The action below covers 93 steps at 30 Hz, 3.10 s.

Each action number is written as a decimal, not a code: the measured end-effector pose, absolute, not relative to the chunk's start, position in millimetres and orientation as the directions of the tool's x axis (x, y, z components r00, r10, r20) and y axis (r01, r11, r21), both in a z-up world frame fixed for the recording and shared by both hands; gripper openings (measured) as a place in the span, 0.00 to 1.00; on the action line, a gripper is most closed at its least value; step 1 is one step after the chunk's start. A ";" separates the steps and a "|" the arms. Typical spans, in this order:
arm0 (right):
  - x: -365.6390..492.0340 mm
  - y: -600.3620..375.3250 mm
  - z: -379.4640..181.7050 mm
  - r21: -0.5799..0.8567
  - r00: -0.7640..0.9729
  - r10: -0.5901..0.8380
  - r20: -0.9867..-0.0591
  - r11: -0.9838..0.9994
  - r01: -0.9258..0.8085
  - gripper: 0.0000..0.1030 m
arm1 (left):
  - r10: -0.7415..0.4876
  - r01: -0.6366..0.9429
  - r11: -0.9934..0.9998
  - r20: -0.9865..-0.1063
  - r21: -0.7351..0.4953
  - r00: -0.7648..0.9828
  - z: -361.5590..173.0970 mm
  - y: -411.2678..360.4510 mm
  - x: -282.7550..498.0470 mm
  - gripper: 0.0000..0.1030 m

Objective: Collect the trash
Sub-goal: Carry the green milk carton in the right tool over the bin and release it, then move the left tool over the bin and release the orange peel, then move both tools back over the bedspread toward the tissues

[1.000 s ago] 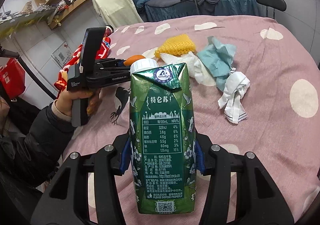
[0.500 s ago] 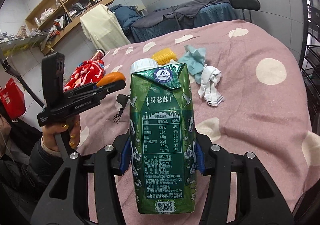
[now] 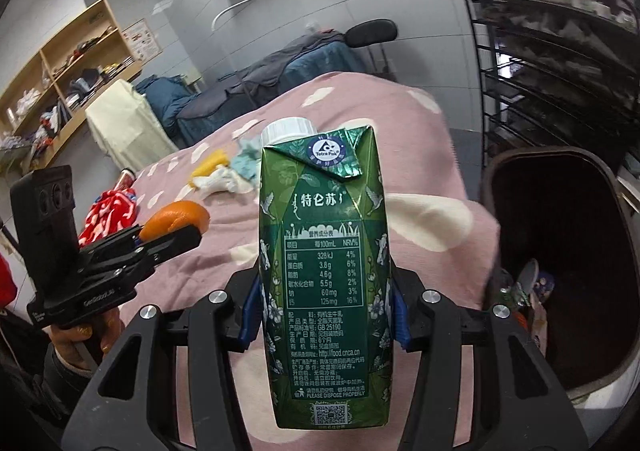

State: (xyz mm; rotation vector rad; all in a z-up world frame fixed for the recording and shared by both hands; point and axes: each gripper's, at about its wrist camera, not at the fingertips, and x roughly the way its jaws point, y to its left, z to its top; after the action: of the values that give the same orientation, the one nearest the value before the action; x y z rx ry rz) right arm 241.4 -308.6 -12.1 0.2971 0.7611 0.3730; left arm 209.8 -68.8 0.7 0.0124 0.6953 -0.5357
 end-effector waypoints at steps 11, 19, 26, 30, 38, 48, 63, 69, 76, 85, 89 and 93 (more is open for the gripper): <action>240.7 -397.9 -47.8 0.256 0.699 0.120 -0.705 0.962 0.093 0.50 | -0.559 0.605 0.778 -0.626 -0.168 0.544 -7.4 -143.8 207.8 0.33; 264.5 -435.1 -96.3 0.221 0.601 0.037 -0.798 0.947 0.234 0.50 | -0.578 0.646 0.745 -0.646 -0.168 0.498 -13.7 -170.6 207.6 0.33; 281.0 -452.2 -120.3 0.215 0.529 0.026 -0.848 0.930 0.298 0.50 | -0.589 0.667 0.724 -0.662 -0.176 0.464 -16.8 -188.9 211.6 0.33; 275.3 -455.9 -121.9 0.238 0.539 0.033 -0.842 0.919 0.315 0.72 | -0.589 0.678 0.714 -0.674 -0.175 0.446 -20.0 -199.1 211.7 0.33; 247.3 -446.1 -111.0 0.285 0.618 0.042 -0.785 0.910 0.300 0.75 | -0.595 0.701 0.690 -0.694 -0.181 0.406 -22.8 -220.8 217.0 0.33; 205.5 -425.7 -90.7 0.221 0.686 -0.024 -0.727 0.938 0.266 0.83 | -0.582 0.718 0.673 -0.726 -0.177 0.367 -28.8 -259.4 235.2 0.33; 168.2 -431.8 -88.5 0.211 0.689 -0.057 -0.722 0.931 0.297 0.84 | -0.514 0.750 0.649 -0.800 -0.127 0.309 -52.2 -317.8 252.0 0.34; 163.7 -432.2 -91.7 0.212 0.680 -0.052 -0.731 0.931 0.299 0.85 | -0.499 0.743 0.656 -0.813 -0.129 0.300 -56.7 -325.3 257.4 0.46; 162.7 -429.2 -93.2 0.215 0.677 -0.041 -0.735 0.933 0.290 0.85 | -0.515 0.730 0.668 -0.798 -0.145 0.313 -54.0 -322.0 258.5 0.79; 165.3 -422.8 -91.8 0.202 0.674 -0.044 -0.738 0.938 0.282 0.85 | -0.564 0.724 0.675 -0.730 -0.138 0.387 -25.7 -294.3 238.3 0.86; 167.2 -419.9 -89.3 0.198 0.675 -0.043 -0.736 0.940 0.277 0.85 | -0.586 0.723 0.677 -0.695 -0.137 0.417 -13.3 -276.0 226.3 0.87; 169.0 -414.8 -84.5 0.192 0.682 -0.043 -0.730 0.945 0.266 0.85 | -0.597 0.713 0.688 -0.666 -0.137 0.448 -3.0 -255.3 216.0 0.88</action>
State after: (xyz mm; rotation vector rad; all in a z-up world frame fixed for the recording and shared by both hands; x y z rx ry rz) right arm 169.0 -414.8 -84.5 0.2951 0.8046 -0.1761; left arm 216.0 -255.3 -3.0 0.1717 0.7505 -0.8149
